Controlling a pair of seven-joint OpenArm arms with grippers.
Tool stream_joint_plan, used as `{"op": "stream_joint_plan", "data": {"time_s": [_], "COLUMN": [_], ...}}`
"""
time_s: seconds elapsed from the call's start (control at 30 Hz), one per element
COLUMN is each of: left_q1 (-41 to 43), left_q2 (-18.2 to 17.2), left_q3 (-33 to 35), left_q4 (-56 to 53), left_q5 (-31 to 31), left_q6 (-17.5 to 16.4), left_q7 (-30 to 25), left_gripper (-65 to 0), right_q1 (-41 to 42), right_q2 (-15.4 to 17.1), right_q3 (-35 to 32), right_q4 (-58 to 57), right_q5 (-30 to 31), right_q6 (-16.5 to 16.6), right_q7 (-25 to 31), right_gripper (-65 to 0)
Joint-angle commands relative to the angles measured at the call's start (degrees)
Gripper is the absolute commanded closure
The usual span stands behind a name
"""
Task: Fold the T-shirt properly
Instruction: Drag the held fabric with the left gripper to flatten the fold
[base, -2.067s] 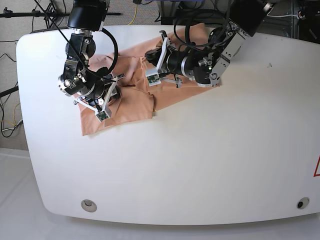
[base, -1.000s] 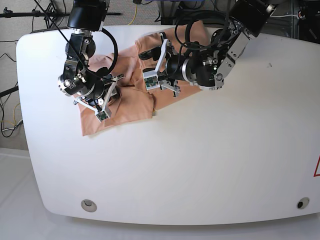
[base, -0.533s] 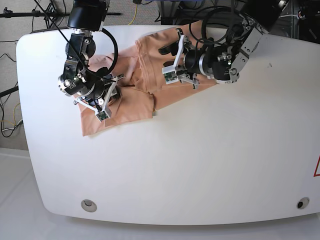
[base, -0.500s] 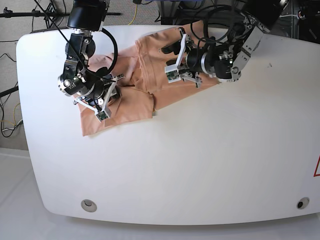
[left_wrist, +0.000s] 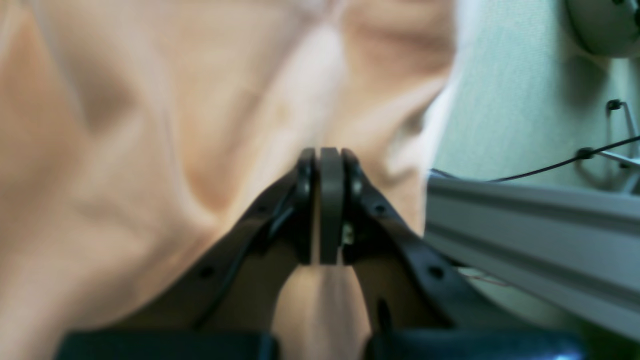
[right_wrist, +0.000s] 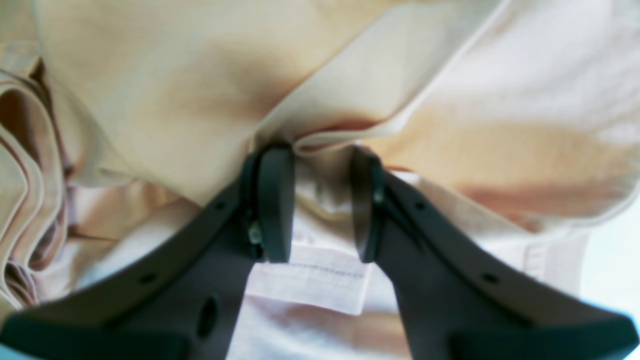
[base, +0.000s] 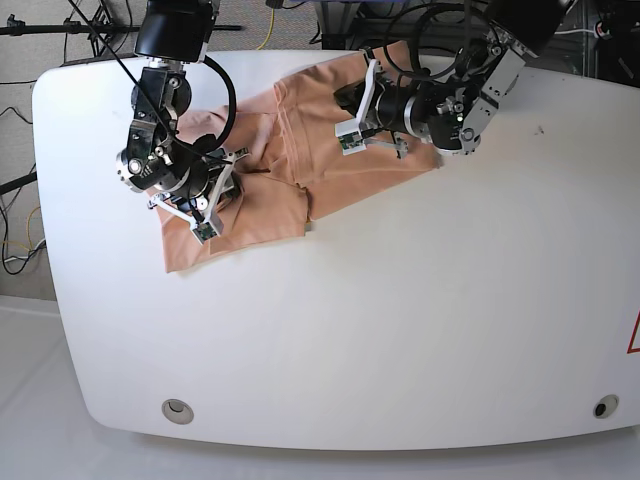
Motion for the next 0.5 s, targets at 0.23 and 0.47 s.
{"op": "stream_joint_plan", "data": {"time_s": [0.23,0.47], "left_q1": [-2.0,-2.0], "left_q2": [-0.2,0.0], "left_q3": [-0.1,-0.1], "left_q4": [-6.3,-6.5], "left_q5": [4.9,10.1], "left_q6": [-0.2,-0.3], "left_q7": [0.0,0.0], "left_gripper": [0.0,0.0], "right_q1": [0.8,0.9], "right_q2": [0.3,0.3], "right_q3": [0.0,0.0], "right_q4": [0.7,0.7], "right_q5": [0.2,0.1], "right_q6": [0.3,0.3], "right_q7": [0.5,0.5], "right_gripper": [-18.8,-18.8]}}
